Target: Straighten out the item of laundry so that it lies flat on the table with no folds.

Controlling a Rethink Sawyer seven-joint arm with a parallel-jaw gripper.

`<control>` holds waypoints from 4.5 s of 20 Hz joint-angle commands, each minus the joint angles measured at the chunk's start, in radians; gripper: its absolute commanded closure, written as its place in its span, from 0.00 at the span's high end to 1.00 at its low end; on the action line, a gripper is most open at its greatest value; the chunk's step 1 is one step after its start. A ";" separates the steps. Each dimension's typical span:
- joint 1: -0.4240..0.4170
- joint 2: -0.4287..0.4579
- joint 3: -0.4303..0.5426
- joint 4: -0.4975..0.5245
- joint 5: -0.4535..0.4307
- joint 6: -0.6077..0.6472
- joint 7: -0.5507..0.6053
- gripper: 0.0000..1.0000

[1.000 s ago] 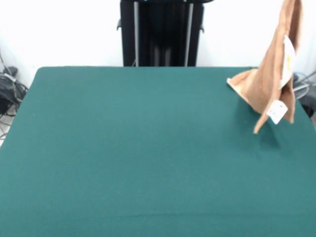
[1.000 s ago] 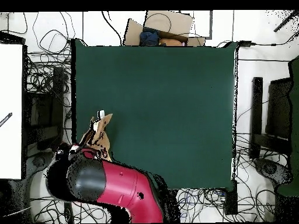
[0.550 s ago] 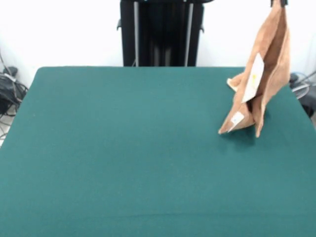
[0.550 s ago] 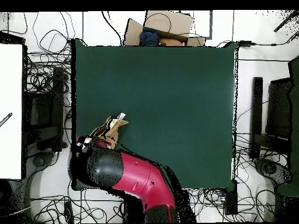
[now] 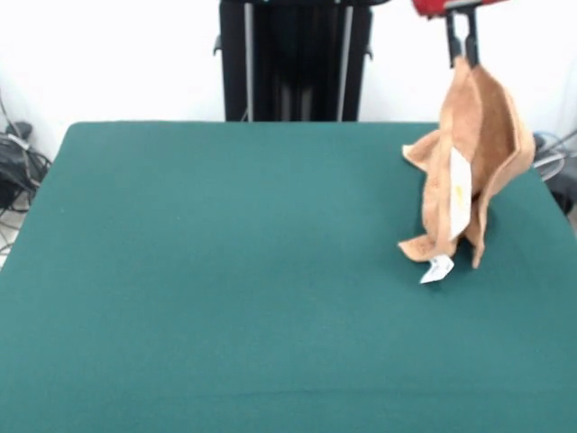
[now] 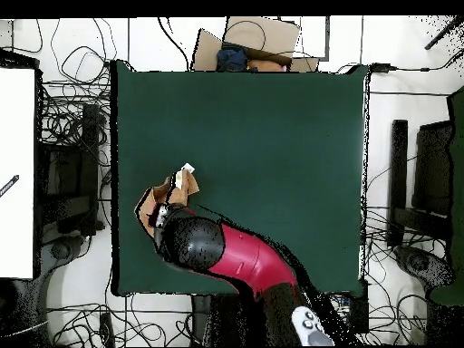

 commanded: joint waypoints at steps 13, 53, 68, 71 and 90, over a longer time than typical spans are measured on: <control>-0.219 0.255 0.253 -0.013 -0.364 -0.018 -0.087 0.00; -0.509 0.423 0.374 -0.398 -0.685 0.446 -0.257 0.00; -0.534 0.589 0.377 -0.591 -0.755 0.516 -0.388 0.00; -0.532 0.622 0.374 -0.637 -0.760 0.536 -0.423 0.00; -0.547 0.613 0.338 -0.743 -0.761 0.644 -0.493 0.00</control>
